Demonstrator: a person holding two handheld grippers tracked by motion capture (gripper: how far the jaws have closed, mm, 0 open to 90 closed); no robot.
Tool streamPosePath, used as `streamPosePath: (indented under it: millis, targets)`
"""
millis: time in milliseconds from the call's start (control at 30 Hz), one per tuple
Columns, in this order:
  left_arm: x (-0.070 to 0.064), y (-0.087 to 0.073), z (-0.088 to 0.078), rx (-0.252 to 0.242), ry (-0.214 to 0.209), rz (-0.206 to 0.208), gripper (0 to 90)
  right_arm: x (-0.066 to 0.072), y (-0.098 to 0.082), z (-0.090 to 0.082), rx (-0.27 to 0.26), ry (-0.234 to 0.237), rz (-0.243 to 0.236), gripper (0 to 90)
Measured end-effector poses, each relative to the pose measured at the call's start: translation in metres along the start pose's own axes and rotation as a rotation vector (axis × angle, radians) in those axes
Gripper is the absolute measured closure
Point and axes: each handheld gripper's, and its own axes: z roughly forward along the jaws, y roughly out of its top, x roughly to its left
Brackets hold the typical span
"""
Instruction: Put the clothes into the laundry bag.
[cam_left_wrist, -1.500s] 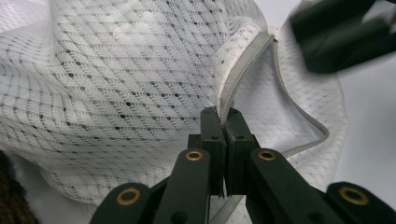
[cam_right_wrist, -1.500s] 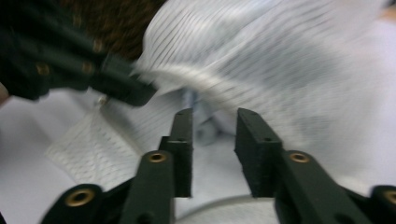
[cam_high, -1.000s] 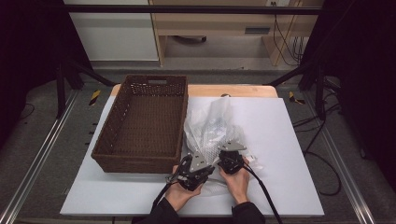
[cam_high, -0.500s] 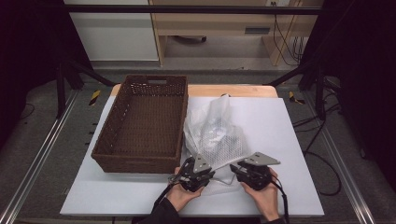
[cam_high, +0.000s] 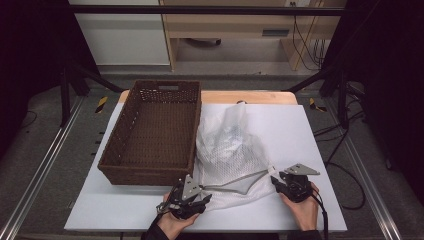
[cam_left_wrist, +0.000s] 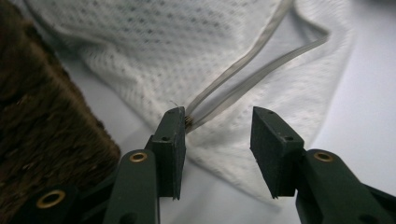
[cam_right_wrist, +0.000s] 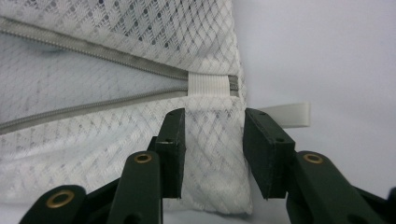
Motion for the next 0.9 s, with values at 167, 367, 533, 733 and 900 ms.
streamPosePath:
  millis: [167, 367, 533, 733, 900]
  targets:
    - [0.002, -0.005, 0.010, 0.008, 0.007, -0.012, 55.1, -0.004, 0.004, -0.003, -0.029, 0.010, 0.029, 61.1]
    - [-0.002, -0.003, 0.013, 0.035, 0.059, -0.010, 68.3, -0.003, 0.004, 0.002, 0.010, 0.006, 0.010, 77.4]
    - [0.003, -0.001, 0.012, 0.047, 0.081, -0.017, 86.5, 0.001, 0.001, -0.005, 0.027, 0.018, -0.006, 89.0]
    - [0.018, -0.004, 0.006, 0.041, 0.103, -0.043, 88.1, 0.007, -0.012, -0.018, 0.031, 0.052, -0.007, 88.9]
    - [0.017, -0.005, 0.003, 0.015, 0.073, -0.031, 80.6, 0.006, -0.014, -0.022, -0.023, 0.083, 0.005, 75.3]
